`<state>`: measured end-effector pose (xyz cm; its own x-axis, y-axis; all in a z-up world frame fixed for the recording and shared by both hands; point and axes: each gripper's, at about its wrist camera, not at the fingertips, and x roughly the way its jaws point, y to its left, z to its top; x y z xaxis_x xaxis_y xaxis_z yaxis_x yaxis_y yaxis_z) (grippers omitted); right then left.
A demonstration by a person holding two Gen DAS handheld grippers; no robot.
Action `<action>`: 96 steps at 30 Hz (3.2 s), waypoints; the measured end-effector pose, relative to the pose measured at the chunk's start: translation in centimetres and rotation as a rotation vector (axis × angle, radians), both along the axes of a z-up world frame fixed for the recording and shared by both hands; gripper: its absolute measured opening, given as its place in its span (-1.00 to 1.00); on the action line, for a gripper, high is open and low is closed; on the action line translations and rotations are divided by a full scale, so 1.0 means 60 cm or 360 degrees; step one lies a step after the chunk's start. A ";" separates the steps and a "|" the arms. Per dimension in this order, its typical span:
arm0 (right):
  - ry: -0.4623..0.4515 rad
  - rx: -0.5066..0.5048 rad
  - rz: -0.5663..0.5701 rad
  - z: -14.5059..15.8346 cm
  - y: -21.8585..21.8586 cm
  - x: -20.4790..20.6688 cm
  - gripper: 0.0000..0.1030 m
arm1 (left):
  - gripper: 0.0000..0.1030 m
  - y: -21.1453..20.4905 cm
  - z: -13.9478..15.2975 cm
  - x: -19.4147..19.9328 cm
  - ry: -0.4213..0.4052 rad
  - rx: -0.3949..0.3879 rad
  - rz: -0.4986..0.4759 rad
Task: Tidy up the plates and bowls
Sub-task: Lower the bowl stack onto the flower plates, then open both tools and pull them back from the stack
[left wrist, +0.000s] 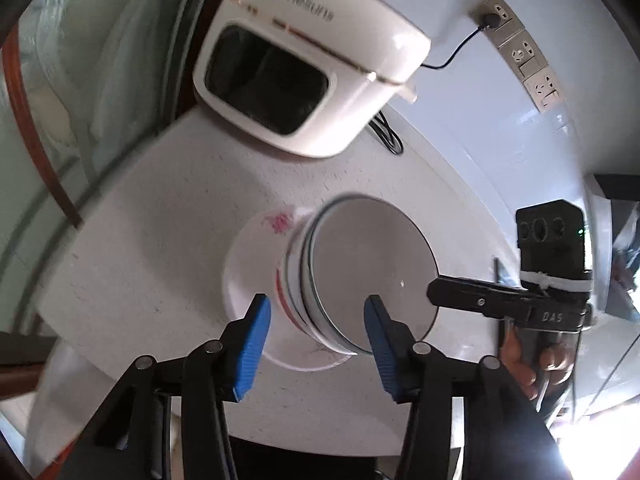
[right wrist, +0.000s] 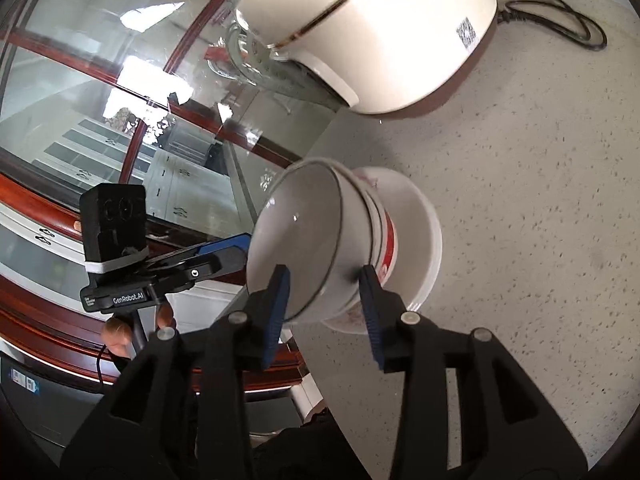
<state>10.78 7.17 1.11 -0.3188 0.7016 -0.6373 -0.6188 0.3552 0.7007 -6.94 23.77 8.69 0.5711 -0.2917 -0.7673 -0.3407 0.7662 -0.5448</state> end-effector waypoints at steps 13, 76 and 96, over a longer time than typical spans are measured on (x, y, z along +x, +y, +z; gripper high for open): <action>-0.0008 0.0097 0.0038 -0.018 -0.010 0.003 -0.38 | -0.03 0.039 -0.039 -0.007 -0.0098 -0.0259 -0.0040; -0.1388 0.0342 -0.0514 -0.013 -0.227 -0.190 0.70 | 1.00 -0.326 -0.064 -0.179 -0.0335 0.1346 0.0670; -0.1408 0.0300 -0.0465 -0.039 -0.237 -0.194 0.72 | 1.00 -0.324 -0.084 -0.166 -0.0251 0.1334 0.0727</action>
<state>-0.85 -7.03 -1.24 0.4297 0.7930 -0.4318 -0.8569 0.5089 0.0820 -16.89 4.31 3.65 0.6079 0.5915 -0.5298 -0.6720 0.7386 0.0535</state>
